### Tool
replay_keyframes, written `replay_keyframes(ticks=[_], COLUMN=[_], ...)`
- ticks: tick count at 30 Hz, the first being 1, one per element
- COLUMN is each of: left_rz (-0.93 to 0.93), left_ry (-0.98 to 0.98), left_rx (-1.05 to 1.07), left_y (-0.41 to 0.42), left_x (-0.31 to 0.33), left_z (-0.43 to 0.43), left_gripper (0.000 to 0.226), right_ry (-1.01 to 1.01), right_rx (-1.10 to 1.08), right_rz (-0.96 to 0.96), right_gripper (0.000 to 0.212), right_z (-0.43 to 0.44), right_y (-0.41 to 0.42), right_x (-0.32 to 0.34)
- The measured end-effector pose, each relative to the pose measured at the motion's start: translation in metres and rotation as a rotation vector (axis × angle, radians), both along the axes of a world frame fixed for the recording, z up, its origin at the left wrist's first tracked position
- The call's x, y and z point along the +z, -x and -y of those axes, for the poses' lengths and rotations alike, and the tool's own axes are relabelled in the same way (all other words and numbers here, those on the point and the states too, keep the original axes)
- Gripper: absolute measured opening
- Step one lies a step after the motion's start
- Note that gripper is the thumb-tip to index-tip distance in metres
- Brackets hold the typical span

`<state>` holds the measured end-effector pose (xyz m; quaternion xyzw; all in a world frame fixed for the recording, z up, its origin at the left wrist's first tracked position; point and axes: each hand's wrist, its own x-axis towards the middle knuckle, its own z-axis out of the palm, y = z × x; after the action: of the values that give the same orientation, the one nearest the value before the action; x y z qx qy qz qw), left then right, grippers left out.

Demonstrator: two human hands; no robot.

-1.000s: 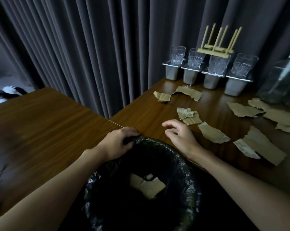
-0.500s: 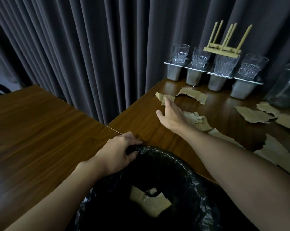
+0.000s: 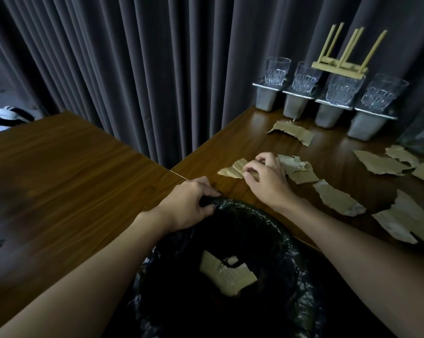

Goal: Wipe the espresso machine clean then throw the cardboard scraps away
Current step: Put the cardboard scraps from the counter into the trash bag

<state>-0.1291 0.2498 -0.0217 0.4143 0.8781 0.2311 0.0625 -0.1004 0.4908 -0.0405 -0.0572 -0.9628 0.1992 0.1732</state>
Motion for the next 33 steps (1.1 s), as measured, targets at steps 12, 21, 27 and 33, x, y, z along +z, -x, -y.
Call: replay_keyframes(ticks=[12,21,27,33], left_rz=[0.002,0.034,0.059,0.042], left_ry=[0.010,-0.049,-0.004,-0.012], left_rx=[0.002,0.010,-0.024,0.025], left_y=[-0.007,-0.017,-0.034,-0.041], left_x=[0.006,0.007,0.005,-0.002], left_z=[0.000,0.001,-0.012,-0.017], left_gripper=[0.036,0.028,0.034,0.037], right_ry=[0.532,0.762,0.149,-0.103], right_rx=[-0.120,0.086,-0.218,-0.299], right_rz=[0.099,0.167,0.247,0.349], right_gripper=[0.048,0.024,0.057,0.063], right_z=[0.011,0.012,-0.027,-0.040], right_y=[-0.050,-0.110,-0.100,-0.083], right_x=[0.036,0.052,0.038,0.031])
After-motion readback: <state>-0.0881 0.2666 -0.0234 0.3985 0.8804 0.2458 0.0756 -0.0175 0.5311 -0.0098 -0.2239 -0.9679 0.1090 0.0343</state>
